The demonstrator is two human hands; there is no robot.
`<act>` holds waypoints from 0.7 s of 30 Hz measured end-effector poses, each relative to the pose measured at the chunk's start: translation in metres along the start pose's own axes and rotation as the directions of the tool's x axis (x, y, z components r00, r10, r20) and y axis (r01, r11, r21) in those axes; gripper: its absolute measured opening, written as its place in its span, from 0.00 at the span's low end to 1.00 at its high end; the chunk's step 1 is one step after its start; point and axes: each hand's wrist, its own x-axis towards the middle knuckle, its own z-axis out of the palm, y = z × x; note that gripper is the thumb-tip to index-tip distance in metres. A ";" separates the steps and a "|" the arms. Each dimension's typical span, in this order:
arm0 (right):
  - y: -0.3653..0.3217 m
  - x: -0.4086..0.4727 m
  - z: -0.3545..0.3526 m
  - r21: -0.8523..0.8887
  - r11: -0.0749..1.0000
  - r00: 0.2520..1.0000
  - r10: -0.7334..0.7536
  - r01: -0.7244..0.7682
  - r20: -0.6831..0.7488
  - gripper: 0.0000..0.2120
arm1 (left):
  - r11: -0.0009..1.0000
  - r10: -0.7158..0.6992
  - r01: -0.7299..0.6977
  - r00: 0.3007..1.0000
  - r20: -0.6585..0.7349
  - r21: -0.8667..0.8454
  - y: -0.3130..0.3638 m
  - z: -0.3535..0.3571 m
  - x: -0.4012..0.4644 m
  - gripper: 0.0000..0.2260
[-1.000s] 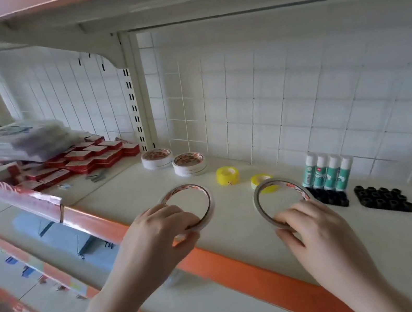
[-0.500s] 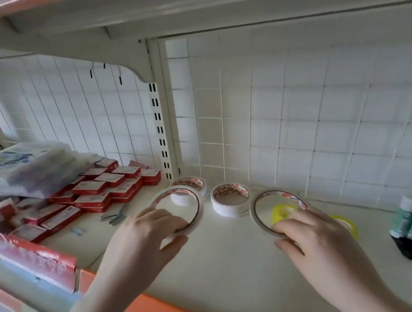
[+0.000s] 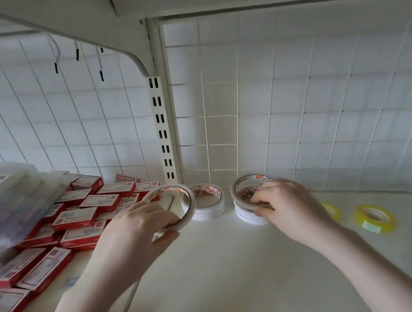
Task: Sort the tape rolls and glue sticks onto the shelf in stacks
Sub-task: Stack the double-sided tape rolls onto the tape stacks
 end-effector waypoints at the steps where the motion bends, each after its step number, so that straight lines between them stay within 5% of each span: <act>1: 0.000 0.003 0.003 -0.014 1.000 1.000 0.003 -0.003 0.026 0.05 | 1.000 0.000 0.000 1.000 0.004 -0.009 -0.003 0.001 0.000 0.05; 21: 0.016 0.010 0.018 0.100 0.982 0.972 0.138 -0.160 0.192 0.04 | 0.996 0.048 -0.048 0.999 0.005 -0.074 -0.016 0.025 0.020 0.04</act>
